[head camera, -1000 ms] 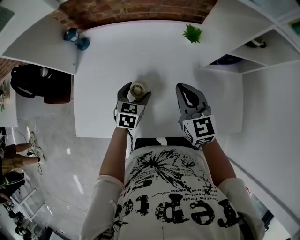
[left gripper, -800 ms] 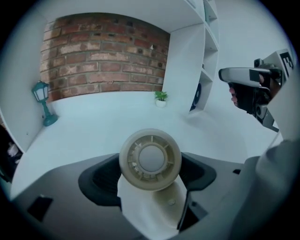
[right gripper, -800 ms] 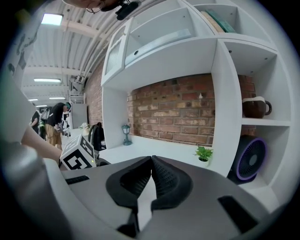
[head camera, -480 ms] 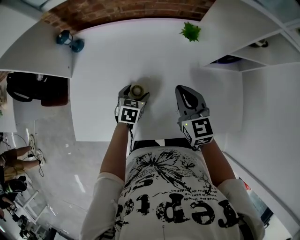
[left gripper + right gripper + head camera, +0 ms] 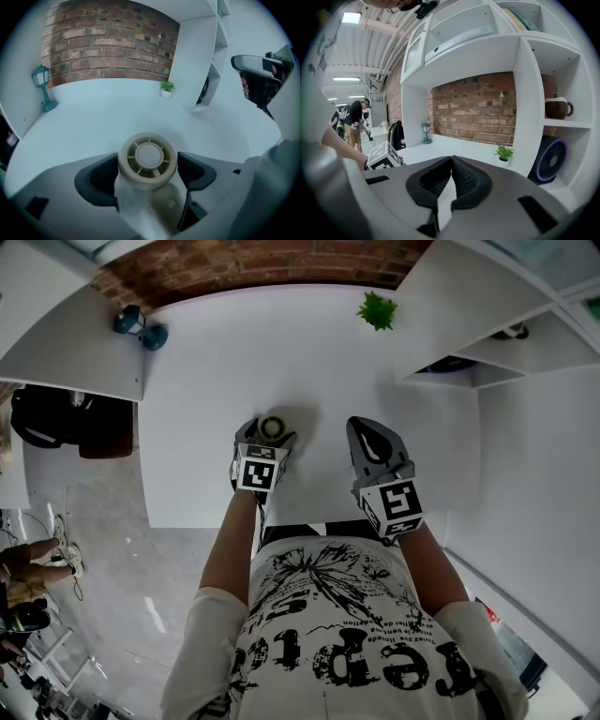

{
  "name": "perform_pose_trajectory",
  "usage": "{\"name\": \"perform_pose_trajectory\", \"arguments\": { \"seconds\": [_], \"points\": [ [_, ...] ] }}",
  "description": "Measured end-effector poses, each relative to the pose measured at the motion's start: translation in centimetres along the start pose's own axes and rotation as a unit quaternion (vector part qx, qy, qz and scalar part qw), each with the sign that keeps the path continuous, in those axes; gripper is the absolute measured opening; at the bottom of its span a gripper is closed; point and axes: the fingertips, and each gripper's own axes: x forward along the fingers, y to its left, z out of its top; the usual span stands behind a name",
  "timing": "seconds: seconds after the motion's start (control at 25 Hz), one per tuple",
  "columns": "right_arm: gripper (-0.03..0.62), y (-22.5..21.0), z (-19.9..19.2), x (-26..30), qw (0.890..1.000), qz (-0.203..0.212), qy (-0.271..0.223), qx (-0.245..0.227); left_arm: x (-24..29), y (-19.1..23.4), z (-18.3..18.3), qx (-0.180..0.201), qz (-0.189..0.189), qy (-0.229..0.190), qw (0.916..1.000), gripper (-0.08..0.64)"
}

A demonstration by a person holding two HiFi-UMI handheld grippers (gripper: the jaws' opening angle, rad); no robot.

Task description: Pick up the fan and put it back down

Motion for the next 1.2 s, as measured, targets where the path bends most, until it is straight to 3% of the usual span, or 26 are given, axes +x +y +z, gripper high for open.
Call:
{"name": "perform_pose_trajectory", "arguments": {
  "seconds": [0.2, 0.44, 0.48, 0.56, 0.84, 1.2],
  "points": [
    [0.012, 0.2, 0.7, -1.0, 1.0, -0.002, -0.009, -0.003, -3.3, -0.3, 4.1, 0.024, 0.013, -0.061, 0.9977, 0.383],
    [0.012, 1.2, 2.6, -2.2, 0.999, -0.005, -0.039, -0.006, -10.1, -0.5, 10.3, 0.035, 0.019, -0.167, 0.9851, 0.376],
    [0.012, 1.4, 3.1, -2.6, 0.999, -0.004, -0.045, -0.007, -11.4, -0.6, 11.1, 0.036, 0.022, -0.186, 0.9817, 0.34],
    [0.012, 1.8, 4.1, -3.5, 0.998, -0.003, -0.063, -0.01, -14.1, -0.7, 12.8, 0.036, 0.034, -0.226, 0.9729, 0.176],
    [0.012, 2.6, 8.2, -6.0, 0.994, -0.004, -0.107, -0.027, -22.7, -2.9, 16.8, 0.067, 0.041, -0.322, 0.9436, 0.028],
    [0.012, 3.7, 12.3, -8.7, 0.986, 0.0, -0.164, -0.044, -30.8, -5.6, 17.9, 0.115, 0.045, -0.39, 0.9124, 0.014]
  ]
}}
